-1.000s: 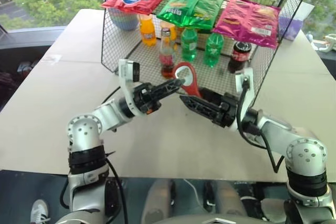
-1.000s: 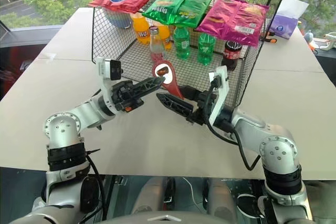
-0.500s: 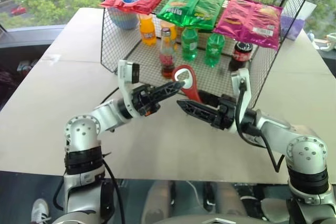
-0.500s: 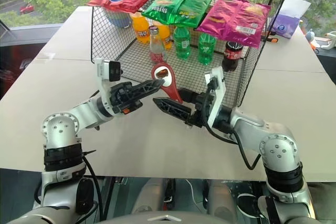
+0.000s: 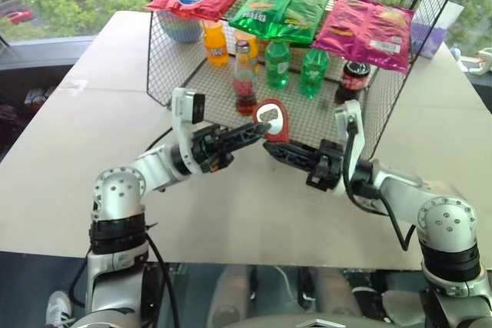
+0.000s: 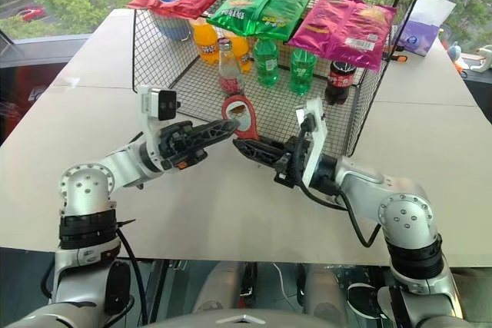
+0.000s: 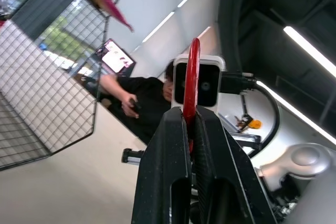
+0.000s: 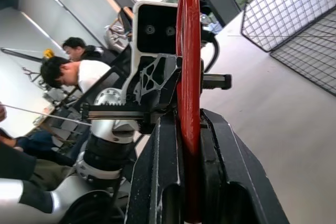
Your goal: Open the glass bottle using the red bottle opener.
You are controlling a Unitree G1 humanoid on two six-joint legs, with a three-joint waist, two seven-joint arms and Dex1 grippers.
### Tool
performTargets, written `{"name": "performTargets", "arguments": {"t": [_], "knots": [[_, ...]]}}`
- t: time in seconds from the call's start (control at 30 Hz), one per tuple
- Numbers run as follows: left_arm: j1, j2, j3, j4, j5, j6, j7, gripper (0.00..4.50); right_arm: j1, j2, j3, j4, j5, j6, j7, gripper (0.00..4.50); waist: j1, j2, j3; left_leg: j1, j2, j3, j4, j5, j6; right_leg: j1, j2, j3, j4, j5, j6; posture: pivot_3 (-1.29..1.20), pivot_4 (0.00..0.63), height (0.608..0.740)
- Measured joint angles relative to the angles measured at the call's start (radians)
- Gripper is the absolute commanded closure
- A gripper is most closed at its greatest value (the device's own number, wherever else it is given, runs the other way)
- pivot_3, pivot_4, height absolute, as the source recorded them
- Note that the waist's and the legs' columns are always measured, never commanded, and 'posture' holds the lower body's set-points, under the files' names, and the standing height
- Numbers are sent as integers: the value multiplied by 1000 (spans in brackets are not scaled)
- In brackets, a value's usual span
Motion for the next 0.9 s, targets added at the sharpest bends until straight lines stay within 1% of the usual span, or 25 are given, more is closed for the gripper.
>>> {"name": "performTargets", "arguments": {"t": [0.13,0.2,0.23,0.33,0.4,0.43,0.5,0.53,0.63,0.7,0.8,0.87,0.9], "knots": [[0,15,-12,3,8,-11,-24,4500,0,-5,3,0,-1,0,5,4455,0,0,0,0,0,0,0,0,0,0,0,0,0,0,0,0,150,740],[0,24,-18,5,10,-17,-35,3785,0,-8,5,0,-3,0,9,4500,0,0,0,0,0,0,0,0,0,0,0,0,0,0,0,0,150,740],[-1,28,-21,7,12,-19,-35,3557,-1,-12,7,0,-8,0,8,4500,0,0,0,0,0,0,0,0,0,0,0,0,0,0,0,0,150,740],[-15,42,-20,32,23,-42,-35,2168,-1,-21,11,0,-31,0,7,4500,0,0,0,0,0,0,0,0,0,0,0,0,0,0,0,0,150,740],[-18,56,-17,39,37,-60,-36,1447,-1,-24,10,0,-45,-3,7,4500,0,0,0,0,0,0,0,0,0,0,0,0,0,0,0,0,150,740],[-17,68,-16,44,51,-70,-40,965,0,-25,9,0,-56,-7,7,4500,0,0,0,0,0,0,0,0,0,0,0,0,0,0,0,0,150,740],[-13,101,-4,59,94,-112,-47,178,16,-32,-7,-2,-80,-26,3,4500,0,0,0,0,0,0,-1,0,0,-1,0,0,0,0,0,0,150,740],[-10,110,7,65,129,-149,-43,79,29,-39,-22,-5,-93,-33,1,4500,0,0,0,0,0,1,-1,0,0,-1,0,0,-1,0,0,0,150,740],[-10,101,9,81,274,-304,1,79,58,-50,-56,-25,-125,-59,-13,4500,4,0,0,-1,0,1,-1,0,0,-1,-1,0,-1,0,-1,0,150,740],[-22,86,-48,105,448,-463,45,79,81,-47,-73,-56,-140,-80,-37,4500,7,0,0,0,-1,1,-1,0,0,0,-1,0,-1,2,-3,0,150,740],[-69,72,-140,196,647,-617,83,79,101,-37,-87,-86,-152,-107,-78,4500,5,0,0,-1,-1,2,-1,0,0,-1,-1,0,-2,2,-3,0,150,740],[-90,61,-155,227,690,-652,91,79,105,-36,-91,-95,-155,-115,-92,4500,3,0,0,-1,0,2,-1,0,0,-1,-1,0,-2,2,-3,0,150,740],[-121,53,-171,270,733,-684,104,79,111,-33,-97,-107,-156,-121,-106,4500,3,0,0,-1,0,2,-1,0,0,-1,-1,0,-1,2,-3,0,150,740]]}}
